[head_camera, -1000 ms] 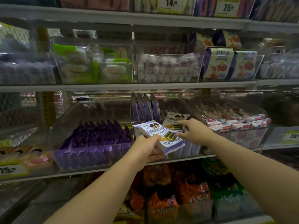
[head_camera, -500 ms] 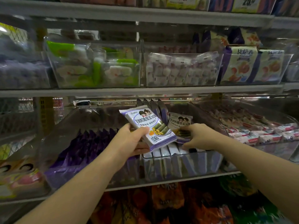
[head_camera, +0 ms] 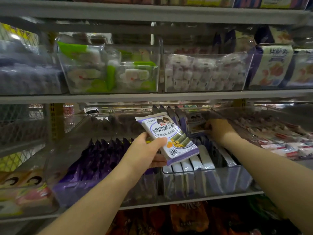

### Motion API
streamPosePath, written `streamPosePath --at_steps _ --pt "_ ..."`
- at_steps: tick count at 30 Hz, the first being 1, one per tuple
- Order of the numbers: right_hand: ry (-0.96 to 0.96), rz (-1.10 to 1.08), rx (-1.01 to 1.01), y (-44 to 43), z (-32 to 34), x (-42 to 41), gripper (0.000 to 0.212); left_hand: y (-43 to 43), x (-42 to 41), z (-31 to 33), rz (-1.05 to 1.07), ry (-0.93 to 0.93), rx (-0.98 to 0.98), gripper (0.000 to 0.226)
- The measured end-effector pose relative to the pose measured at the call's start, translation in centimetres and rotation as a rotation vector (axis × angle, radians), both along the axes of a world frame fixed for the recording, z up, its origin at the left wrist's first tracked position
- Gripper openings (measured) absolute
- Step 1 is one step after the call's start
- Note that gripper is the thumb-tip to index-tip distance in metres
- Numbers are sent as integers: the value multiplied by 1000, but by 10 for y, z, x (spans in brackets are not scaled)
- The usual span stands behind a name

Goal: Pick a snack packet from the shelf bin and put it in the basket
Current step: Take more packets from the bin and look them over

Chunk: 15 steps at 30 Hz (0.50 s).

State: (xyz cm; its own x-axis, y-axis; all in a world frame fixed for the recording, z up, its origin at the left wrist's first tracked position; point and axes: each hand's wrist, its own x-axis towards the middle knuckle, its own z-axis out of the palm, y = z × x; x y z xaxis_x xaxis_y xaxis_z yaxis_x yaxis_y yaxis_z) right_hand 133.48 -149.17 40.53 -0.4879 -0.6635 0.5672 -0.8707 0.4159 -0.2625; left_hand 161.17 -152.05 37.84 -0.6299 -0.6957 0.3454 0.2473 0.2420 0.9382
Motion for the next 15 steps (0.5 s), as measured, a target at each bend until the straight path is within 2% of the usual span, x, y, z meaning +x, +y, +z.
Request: streamPosePath --at_steps 4,9,15 --pt "28 6 25 -5 -7 -6 26 -2 1 0 -4 -18 -19 21" --pt "45 91 83 11 -6 -8 47 -3 0 1 0 -10 -28 21" --pt "21 102 191 22 2 2 52 0 1 0 11 -9 -25 20"
